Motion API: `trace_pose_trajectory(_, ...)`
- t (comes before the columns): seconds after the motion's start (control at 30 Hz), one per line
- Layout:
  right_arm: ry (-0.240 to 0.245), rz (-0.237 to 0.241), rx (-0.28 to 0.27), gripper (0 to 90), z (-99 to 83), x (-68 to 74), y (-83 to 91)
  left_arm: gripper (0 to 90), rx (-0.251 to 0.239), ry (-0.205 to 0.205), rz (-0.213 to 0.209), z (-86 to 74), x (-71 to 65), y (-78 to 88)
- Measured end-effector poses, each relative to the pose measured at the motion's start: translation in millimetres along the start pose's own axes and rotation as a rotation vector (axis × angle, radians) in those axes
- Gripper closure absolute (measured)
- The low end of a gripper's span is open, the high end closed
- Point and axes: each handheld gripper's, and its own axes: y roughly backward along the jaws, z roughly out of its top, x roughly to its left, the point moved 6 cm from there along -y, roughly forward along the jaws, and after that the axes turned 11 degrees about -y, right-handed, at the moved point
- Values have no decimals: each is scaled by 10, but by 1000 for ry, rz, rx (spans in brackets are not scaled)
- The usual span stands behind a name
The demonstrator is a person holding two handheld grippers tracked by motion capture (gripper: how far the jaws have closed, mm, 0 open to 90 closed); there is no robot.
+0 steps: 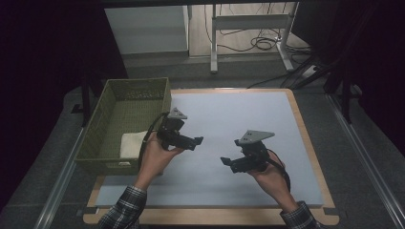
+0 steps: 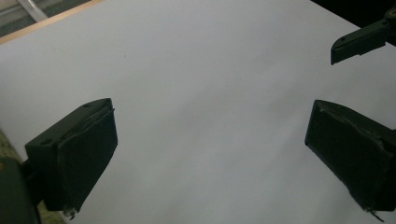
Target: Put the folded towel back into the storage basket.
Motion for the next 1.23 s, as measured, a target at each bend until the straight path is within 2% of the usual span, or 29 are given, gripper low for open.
trace_pose_trajectory(0.17,-25,-20,5,147,-168,-154,90,21,-22,-19,-23,-28,-261,-92)
trace_pose_trajectory(0.3,-40,-33,4,136,-314,-258,158,13,-23,-22,-47,-121,-448,-197)
trace_pose_trajectory(0.47,-52,-57,35,116,-550,-389,160,12,-1,-23,-60,-387,-641,-391)
trace_pose_trajectory(0.6,-62,-81,70,107,-721,-497,116,12,40,-41,-40,-618,-733,-542)
trace_pose_trajectory(0.67,-62,-93,83,102,-789,-539,98,12,51,-35,-35,-715,-758,-598)
trace_pose_trajectory(0.87,-48,-122,134,71,-981,-610,8,11,105,-54,8,-989,-741,-717)
trace_pose_trajectory(0.97,-17,-132,124,55,-1005,-596,-14,10,107,-43,-4,-996,-735,-720)
trace_pose_trajectory(1.0,-19,-131,125,54,-1007,-599,-13,1,112,-54,0,-996,-740,-724)
trace_pose_trajectory(1.23,-21,-130,123,51,-1012,-600,-17,0,109,-52,0,-999,-741,-727)
